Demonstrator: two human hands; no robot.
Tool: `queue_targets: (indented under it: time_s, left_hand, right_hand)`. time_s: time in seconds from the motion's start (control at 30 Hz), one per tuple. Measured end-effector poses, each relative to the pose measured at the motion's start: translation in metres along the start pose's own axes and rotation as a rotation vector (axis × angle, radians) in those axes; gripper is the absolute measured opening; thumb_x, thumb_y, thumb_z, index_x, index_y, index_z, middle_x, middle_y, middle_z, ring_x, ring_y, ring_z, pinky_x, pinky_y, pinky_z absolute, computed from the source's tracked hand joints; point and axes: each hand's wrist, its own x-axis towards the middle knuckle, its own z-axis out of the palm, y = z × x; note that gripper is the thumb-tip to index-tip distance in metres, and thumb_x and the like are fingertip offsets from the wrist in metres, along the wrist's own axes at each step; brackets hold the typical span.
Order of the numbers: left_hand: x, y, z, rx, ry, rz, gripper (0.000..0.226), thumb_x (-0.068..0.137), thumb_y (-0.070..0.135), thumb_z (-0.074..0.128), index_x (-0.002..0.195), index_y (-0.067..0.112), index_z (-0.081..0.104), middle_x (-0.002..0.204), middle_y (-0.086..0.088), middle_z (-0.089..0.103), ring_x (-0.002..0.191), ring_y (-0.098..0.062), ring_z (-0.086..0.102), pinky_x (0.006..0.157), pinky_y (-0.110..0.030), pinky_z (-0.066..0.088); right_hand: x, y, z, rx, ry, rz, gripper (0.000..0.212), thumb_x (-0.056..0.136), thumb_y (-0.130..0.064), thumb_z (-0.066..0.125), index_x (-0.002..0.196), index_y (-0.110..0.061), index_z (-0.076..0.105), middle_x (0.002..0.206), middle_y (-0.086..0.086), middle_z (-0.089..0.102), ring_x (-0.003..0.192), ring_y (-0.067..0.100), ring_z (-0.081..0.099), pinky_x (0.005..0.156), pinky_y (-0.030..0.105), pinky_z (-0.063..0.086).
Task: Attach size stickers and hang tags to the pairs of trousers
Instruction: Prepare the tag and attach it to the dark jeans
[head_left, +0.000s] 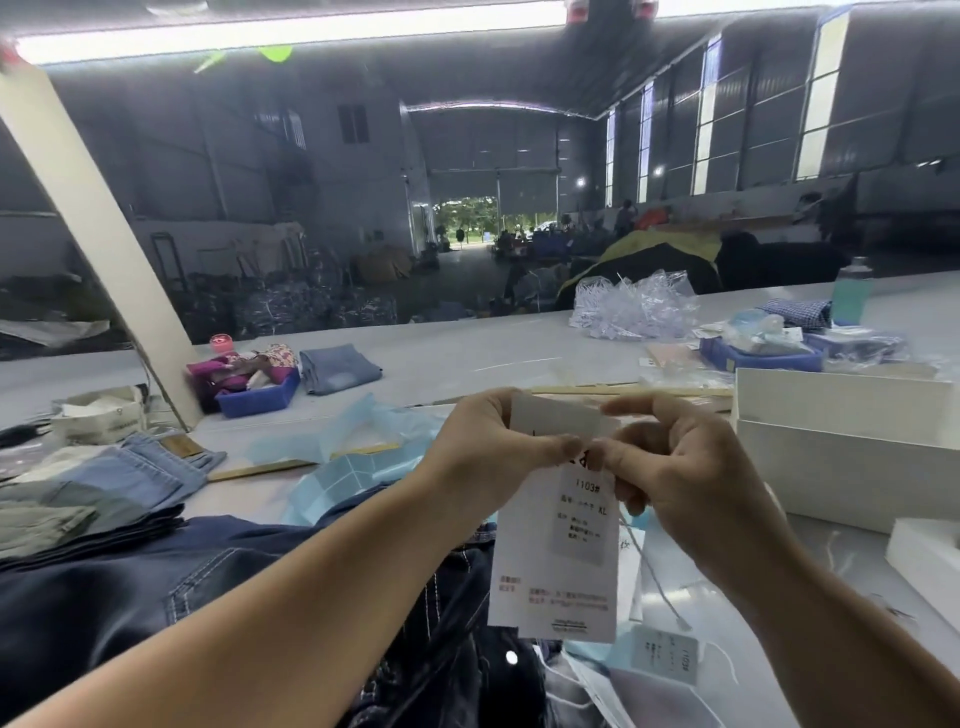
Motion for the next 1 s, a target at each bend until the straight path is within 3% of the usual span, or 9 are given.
queue_targets:
  time_s: [0.1, 0.2, 0.33, 0.43, 0.57, 0.73, 0.8, 0.9, 1.0]
  left_hand:
    - [0.012, -0.006, 0.003, -0.041, -0.016, -0.068, 0.022, 0.072, 0.007, 0.084, 0.089, 0.012, 0.071, 0.088, -0.012, 0.075, 0.081, -0.033, 0.073, 0.076, -0.047, 0.061]
    - [0.032, -0.017, 0.010, -0.052, -0.059, -0.127, 0.025, 0.071, 0.007, 0.085, 0.093, 0.009, 0.073, 0.089, -0.014, 0.076, 0.083, -0.036, 0.073, 0.076, -0.049, 0.061]
    - [0.070, -0.041, 0.024, -0.068, -0.138, -0.248, 0.021, 0.074, 0.014, 0.082, 0.092, 0.008, 0.072, 0.091, -0.016, 0.076, 0.078, -0.032, 0.072, 0.077, -0.046, 0.060]
    - [0.101, -0.071, 0.035, -0.043, -0.043, -0.337, 0.025, 0.079, 0.020, 0.080, 0.096, 0.008, 0.068, 0.091, -0.013, 0.075, 0.072, -0.026, 0.071, 0.065, -0.036, 0.059]
    - [0.126, -0.122, 0.056, 0.256, 0.004, -0.322, 0.019, 0.087, 0.023, 0.073, 0.098, 0.009, 0.067, 0.101, -0.013, 0.072, 0.083, -0.026, 0.068, 0.069, -0.033, 0.055]
    - [0.121, -0.150, 0.069, 0.710, -0.156, -0.271, 0.067, 0.088, 0.041, 0.068, 0.143, 0.015, 0.041, 0.138, -0.008, 0.053, 0.119, -0.024, 0.053, 0.094, -0.034, 0.044]
    - [0.118, -0.135, 0.066, 0.552, -0.153, -0.159, 0.056, 0.091, 0.053, 0.058, 0.133, 0.016, 0.052, 0.133, -0.009, 0.058, 0.111, -0.020, 0.054, 0.093, -0.036, 0.042]
    - [0.109, -0.105, 0.064, 0.164, -0.275, -0.169, 0.052, 0.077, 0.071, 0.050, 0.097, 0.027, 0.069, 0.100, -0.001, 0.071, 0.091, -0.019, 0.064, 0.081, -0.034, 0.048]
    - [0.095, -0.089, 0.060, 0.373, -0.274, -0.006, 0.014, 0.087, 0.046, 0.063, 0.080, 0.034, 0.067, 0.073, 0.016, 0.067, 0.068, -0.004, 0.064, 0.061, -0.020, 0.047]
  right_hand:
    - [0.008, 0.015, -0.008, 0.105, -0.013, 0.328, 0.035, 0.082, 0.000, 0.072, 0.110, -0.015, 0.056, 0.063, 0.011, 0.068, 0.044, 0.012, 0.049, 0.043, 0.023, 0.041]
    - [0.013, 0.031, -0.018, 0.174, -0.021, 0.559, 0.011, 0.084, 0.005, 0.066, 0.095, 0.005, 0.067, 0.067, 0.017, 0.069, 0.045, 0.013, 0.039, 0.039, 0.021, 0.037]
    - [0.022, 0.056, -0.034, 0.182, 0.102, 0.642, 0.010, 0.083, 0.009, 0.061, 0.076, 0.004, 0.066, 0.061, 0.017, 0.065, 0.044, 0.014, 0.039, 0.037, 0.021, 0.036]
    - [0.030, 0.073, -0.051, 0.185, 0.171, 0.666, 0.010, 0.083, 0.010, 0.062, 0.075, 0.004, 0.064, 0.057, 0.016, 0.062, 0.041, 0.013, 0.039, 0.035, 0.019, 0.035]
    - [0.038, 0.094, -0.069, 0.169, 0.200, 0.704, 0.007, 0.083, 0.010, 0.063, 0.078, 0.005, 0.064, 0.054, 0.015, 0.060, 0.037, 0.011, 0.037, 0.034, 0.018, 0.033]
    - [0.044, 0.119, -0.069, 0.087, 0.137, 0.777, 0.006, 0.081, 0.011, 0.062, 0.082, 0.006, 0.064, 0.056, 0.016, 0.062, 0.039, 0.012, 0.039, 0.036, 0.018, 0.035]
    - [0.045, 0.125, -0.064, 0.082, 0.115, 0.786, 0.007, 0.081, 0.012, 0.062, 0.081, 0.006, 0.064, 0.057, 0.017, 0.062, 0.039, 0.013, 0.038, 0.037, 0.018, 0.035]
    - [0.045, 0.125, -0.057, 0.083, 0.066, 0.760, 0.013, 0.081, 0.012, 0.061, 0.073, 0.004, 0.066, 0.058, 0.017, 0.063, 0.040, 0.013, 0.039, 0.040, 0.020, 0.034]
    - [0.045, 0.113, -0.047, 0.083, 0.013, 0.681, 0.015, 0.081, 0.011, 0.063, 0.069, 0.001, 0.065, 0.057, 0.015, 0.062, 0.040, 0.013, 0.039, 0.043, 0.022, 0.033]
